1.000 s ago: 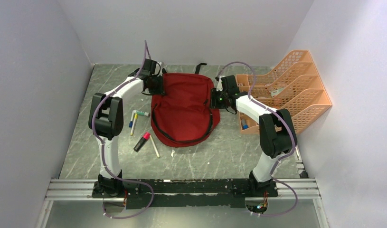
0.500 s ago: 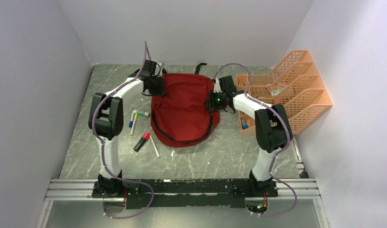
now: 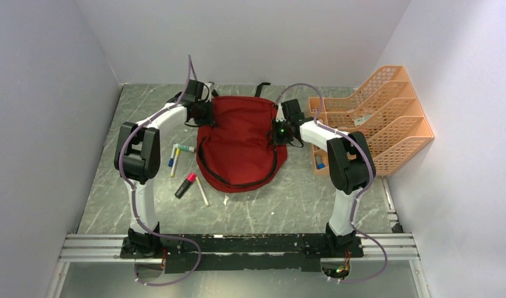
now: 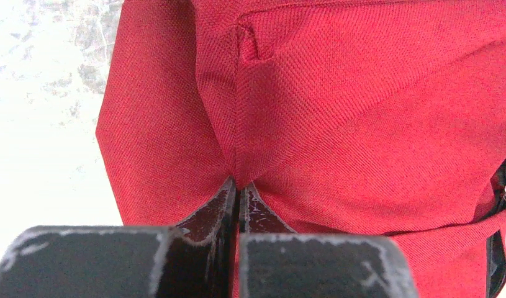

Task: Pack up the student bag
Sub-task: Adjust the student bag at the center of the board, then zip the student bag at the center of the board.

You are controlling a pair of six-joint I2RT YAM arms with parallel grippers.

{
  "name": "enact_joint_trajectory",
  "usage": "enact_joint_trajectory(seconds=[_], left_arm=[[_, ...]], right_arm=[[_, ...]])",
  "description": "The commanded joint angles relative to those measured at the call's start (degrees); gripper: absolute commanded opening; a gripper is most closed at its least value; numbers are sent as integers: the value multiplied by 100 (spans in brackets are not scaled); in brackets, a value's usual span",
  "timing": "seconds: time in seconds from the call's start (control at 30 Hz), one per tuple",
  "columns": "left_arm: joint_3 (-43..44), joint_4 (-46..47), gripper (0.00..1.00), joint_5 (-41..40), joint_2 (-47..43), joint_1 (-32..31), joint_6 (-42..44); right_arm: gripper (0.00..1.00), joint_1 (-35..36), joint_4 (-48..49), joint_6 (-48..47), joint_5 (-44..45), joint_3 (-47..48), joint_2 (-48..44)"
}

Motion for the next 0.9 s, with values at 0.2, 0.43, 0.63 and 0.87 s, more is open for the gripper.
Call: enact_joint_trajectory(seconds=[0.2, 0.43, 0.63, 0.87], left_arm=[[-140, 59, 46, -302, -857, 42, -241], [-29, 90, 63, -739, -1284, -796, -481], [667, -87, 63, -707, -552, -1640, -553], [1558, -358, 62, -728, 292, -2086, -702]], right_arm=[[0, 7, 363, 308, 430, -682, -857], [0, 7, 1675, 680, 97, -1922, -1843], [0, 8, 2676, 883, -438, -2637, -2342], [0, 7, 2994, 920, -643, -3063, -2741]])
